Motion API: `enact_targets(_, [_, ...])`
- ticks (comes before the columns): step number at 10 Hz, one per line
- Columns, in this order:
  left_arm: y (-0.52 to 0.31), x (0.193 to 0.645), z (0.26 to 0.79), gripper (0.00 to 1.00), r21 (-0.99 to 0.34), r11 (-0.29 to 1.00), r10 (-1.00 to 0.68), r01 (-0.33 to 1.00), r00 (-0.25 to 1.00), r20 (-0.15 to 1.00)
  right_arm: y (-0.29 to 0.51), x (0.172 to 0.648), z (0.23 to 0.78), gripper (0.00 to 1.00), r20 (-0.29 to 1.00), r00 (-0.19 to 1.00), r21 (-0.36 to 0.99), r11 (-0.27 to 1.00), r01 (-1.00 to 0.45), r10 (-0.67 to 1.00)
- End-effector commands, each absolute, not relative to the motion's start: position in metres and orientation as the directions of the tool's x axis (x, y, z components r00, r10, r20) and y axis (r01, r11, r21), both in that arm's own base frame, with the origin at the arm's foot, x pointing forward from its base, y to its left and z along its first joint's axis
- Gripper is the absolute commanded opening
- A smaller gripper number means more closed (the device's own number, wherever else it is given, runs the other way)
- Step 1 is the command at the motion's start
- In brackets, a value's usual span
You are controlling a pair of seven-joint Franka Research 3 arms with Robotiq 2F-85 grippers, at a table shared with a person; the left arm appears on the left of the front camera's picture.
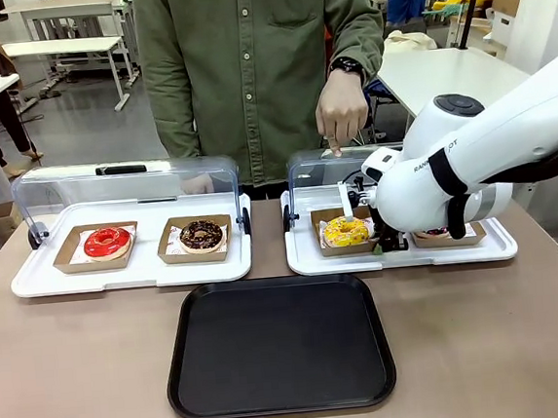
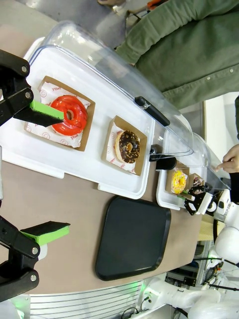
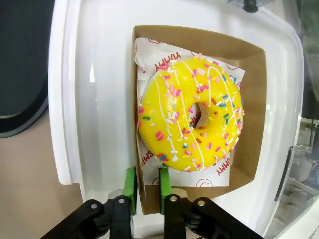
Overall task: Move the third donut from the left to the tray.
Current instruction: Pick up the Paper togo box containing the Donut indicated by the person and place it on the Handle tray.
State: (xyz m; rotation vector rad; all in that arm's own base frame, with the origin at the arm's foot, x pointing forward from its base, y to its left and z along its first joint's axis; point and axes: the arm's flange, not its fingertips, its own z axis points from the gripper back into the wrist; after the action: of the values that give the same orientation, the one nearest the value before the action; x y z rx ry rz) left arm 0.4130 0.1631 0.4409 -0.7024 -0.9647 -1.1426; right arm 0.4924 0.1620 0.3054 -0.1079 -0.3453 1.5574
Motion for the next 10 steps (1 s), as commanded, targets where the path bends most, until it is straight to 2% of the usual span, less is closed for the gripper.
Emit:
enact_targets(1, [0.163,0.413,0.443,1.0,0.014,0.28,-0.412,0.96,0.107,0.905,0.164,0.496,0.31,0.0,0.127,-0.01,-0.258,0.023,-0.966,0.992])
enact_targets(4, [0.163,0.413,0.443,1.0,0.014,0.28,-0.412,0.96,0.107,0.905,0.163,0.496,0.308,0.0,0.122,-0.013,-0.242,0.017,-0.97,0.992])
enact_targets(5, [0.163,0.413,0.443,1.0,0.014,0.28,-0.412,0.96,0.107,0.905,0.164,0.497,0.309,0.0,0.169,-0.027,-0.243,0.015,-0.97,0.985])
enact_targets(9, [0.163,0.413,0.443,1.0,0.014,0.28,-0.412,0.96,0.107,0.905,0.164,0.492,0.304,0.02,0.144,-0.024,-0.253,0.013,-0.967,0.989])
enact_targets(10, [0.163,0.413,0.443,1.0,0.014,0.28,-0.412,0.96,0.107,0.905,0.17,0.473,0.327,0.02,0.122,-0.016,-0.316,0.024,-0.948,0.992])
